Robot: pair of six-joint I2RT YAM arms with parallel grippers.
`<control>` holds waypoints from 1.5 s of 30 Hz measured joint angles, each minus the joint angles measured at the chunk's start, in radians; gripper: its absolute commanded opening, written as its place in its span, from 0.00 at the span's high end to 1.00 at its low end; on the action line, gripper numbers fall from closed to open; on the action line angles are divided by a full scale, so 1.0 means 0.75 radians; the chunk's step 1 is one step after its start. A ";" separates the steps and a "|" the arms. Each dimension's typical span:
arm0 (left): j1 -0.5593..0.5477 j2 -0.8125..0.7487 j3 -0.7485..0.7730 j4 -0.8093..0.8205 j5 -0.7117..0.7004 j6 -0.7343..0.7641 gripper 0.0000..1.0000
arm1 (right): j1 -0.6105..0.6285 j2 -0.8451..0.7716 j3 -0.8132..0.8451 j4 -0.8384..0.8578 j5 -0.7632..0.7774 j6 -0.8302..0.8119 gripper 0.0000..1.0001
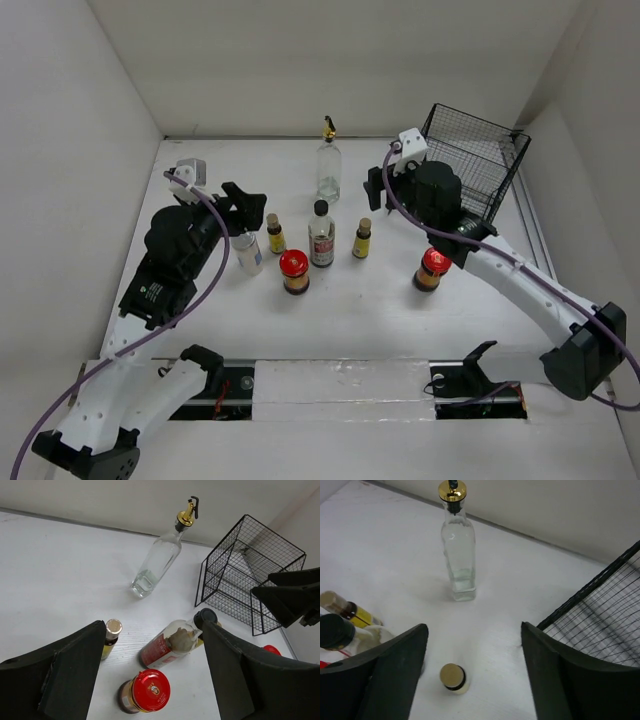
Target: Organize the condiment bottles
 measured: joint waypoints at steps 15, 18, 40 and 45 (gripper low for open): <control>0.002 -0.055 -0.113 0.059 -0.049 0.033 0.56 | -0.028 0.266 0.242 0.036 -0.109 -0.032 0.39; 0.002 -0.075 -0.113 0.064 -0.062 0.028 0.50 | -0.032 0.344 0.287 0.049 -0.167 -0.051 0.26; 0.002 -0.089 -0.113 0.063 -0.071 0.028 0.42 | -0.164 0.998 0.749 0.242 -0.512 -0.102 0.21; 0.002 -0.081 -0.113 0.063 -0.066 0.028 0.42 | -0.164 1.020 0.762 0.311 -0.541 -0.092 0.23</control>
